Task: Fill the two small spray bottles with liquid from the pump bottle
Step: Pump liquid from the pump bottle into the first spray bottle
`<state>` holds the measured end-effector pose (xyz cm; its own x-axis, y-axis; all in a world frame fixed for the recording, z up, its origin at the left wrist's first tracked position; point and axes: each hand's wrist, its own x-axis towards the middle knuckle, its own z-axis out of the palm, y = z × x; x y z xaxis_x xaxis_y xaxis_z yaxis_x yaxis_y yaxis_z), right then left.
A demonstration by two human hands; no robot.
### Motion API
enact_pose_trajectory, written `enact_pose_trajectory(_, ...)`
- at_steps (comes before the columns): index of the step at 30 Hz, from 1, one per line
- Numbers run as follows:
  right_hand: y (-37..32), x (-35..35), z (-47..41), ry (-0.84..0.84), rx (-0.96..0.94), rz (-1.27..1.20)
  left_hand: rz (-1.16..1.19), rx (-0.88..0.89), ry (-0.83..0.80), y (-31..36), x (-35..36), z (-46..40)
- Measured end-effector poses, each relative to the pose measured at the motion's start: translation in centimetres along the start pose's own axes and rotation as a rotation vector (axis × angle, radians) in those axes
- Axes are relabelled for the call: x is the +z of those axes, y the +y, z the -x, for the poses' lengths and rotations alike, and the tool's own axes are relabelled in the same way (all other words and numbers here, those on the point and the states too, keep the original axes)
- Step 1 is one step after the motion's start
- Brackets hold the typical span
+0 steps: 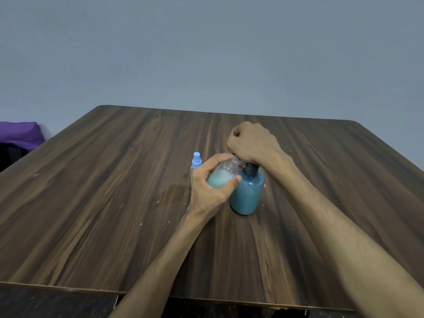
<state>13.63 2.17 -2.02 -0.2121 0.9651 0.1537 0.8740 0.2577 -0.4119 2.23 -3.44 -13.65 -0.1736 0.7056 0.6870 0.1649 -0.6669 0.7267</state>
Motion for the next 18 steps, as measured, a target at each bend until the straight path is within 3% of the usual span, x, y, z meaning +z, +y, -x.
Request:
enact_pose_trajectory(4, 0.19, -0.61, -0.13, 0.067, -0.027, -0.024, 0.001, 0.005, 0.000, -0.11, 0.01, 0.09)
enact_pose_trajectory(8, 0.03, -0.07, -0.11, -0.007, -0.005, 0.001, 0.004, -0.002, 0.003, 0.02, 0.07, -0.03)
enact_pose_trajectory(12, 0.36, -0.60, -0.33, 0.062, -0.022, -0.064, 0.007, 0.002, -0.001, 0.03, -0.02, 0.06)
enact_pose_trajectory(18, 0.11, -0.37, -0.42, 0.018, -0.021, -0.027, 0.007, -0.014, 0.004, 0.03, -0.06, 0.10)
